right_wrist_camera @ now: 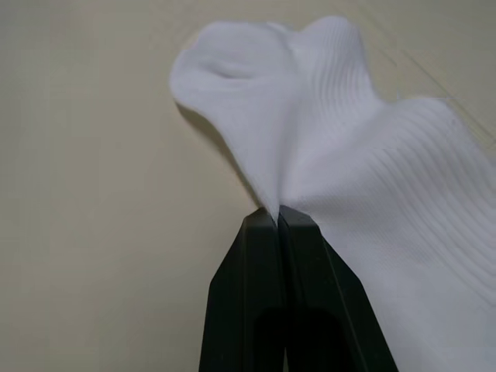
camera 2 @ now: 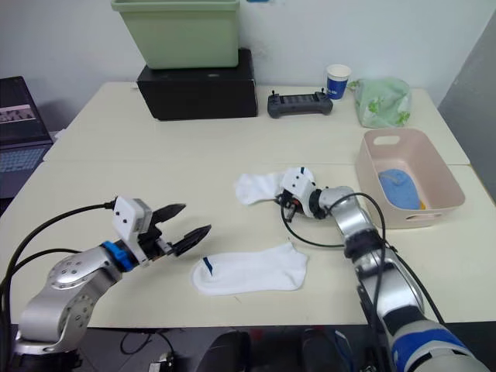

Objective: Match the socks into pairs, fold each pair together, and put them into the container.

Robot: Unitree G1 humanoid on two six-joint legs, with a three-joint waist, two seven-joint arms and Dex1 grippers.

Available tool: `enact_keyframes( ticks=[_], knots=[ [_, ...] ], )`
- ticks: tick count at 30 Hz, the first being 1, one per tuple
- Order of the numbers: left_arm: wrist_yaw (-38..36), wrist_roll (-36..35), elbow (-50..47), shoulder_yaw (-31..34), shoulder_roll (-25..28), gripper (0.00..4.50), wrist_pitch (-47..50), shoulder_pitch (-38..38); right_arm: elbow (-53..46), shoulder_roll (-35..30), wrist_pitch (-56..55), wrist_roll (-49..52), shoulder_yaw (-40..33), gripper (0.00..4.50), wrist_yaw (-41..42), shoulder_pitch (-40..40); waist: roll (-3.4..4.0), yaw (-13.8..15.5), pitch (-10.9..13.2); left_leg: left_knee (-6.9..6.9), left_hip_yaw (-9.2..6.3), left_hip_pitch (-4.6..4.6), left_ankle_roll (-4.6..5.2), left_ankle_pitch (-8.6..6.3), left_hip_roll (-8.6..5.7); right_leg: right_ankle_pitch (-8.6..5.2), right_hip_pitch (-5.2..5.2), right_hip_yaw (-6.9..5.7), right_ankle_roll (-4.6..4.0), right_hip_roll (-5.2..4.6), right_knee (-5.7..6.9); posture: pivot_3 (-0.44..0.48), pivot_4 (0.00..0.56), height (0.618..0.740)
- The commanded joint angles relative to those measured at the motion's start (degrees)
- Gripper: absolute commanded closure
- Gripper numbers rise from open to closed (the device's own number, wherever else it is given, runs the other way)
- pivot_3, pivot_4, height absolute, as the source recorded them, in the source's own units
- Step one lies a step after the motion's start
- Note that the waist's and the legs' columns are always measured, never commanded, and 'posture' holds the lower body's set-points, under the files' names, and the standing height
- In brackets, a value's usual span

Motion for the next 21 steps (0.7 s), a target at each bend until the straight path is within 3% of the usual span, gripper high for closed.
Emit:
enact_keyframes(
  ticks=[1,6,9,16,19,21],
  knots=[
    [-2.67,-3.98,-1.06,3.58,3.02,0.0,4.03,0.48,-16.73,-0.82,10.04,2.12,3.53,4.49,3.6,6.51,0.01,-0.04,0.0,0.0,0.01,0.03,0.0,0.0,-0.01,0.0,0.01,0.01,0.0,0.0,0.01,0.0,0.15,0.74],
    [-3.4,-3.55,0.72,3.43,4.16,0.0,4.26,-1.46,-29.93,-2.54,18.4,3.01,5.51,4.49,2.79,11.5,0.01,-0.14,0.01,0.0,0.01,0.08,0.0,0.0,-0.05,0.0,0.0,0.03,-0.01,0.01,0.08,0.0,0.15,0.74],
    [-3.48,-1.95,2.17,2.01,3.94,0.0,3.79,-3.02,-31.77,-2.97,18.75,3.32,5.05,3.84,1.27,12.69,0.01,-0.05,0.01,0.0,0.01,0.06,0.0,0.0,-0.07,-0.01,-0.02,0.02,-0.01,0.01,0.06,0.0,0.15,0.74],
    [-2.63,3.86,7.41,-3.64,1.49,0.0,-0.23,-7.95,-40.66,-6.9,24.57,10.24,-1.93,1.48,0.79,14.82,0.0,0.46,0.03,-0.01,0.03,-0.01,0.0,0.0,-0.12,-0.01,-0.02,0.03,-0.01,-0.01,-0.05,0.0,0.15,0.74],
    [-2.99,7.45,13.07,-6.83,0.17,0.0,-3.43,-13.87,-42.66,-3.89,31.15,15.33,-10.13,1.48,-5.51,15.36,-0.02,0.72,0.04,0.0,0.03,-0.02,0.0,0.0,-0.11,-0.01,0.0,0.03,-0.01,-0.01,-0.07,0.0,0.15,0.74],
    [-2.72,10.16,18.2,-9.24,-1.14,0.0,-5.45,-18.6,-39.79,-3.65,30.08,13.51,-12.81,1.48,-11.05,16.65,-0.03,1.07,0.04,0.01,-0.05,-0.01,0.0,0.0,-0.1,0.0,0.01,-0.04,-0.02,0.02,-0.05,0.0,0.15,0.74]
  ],
)
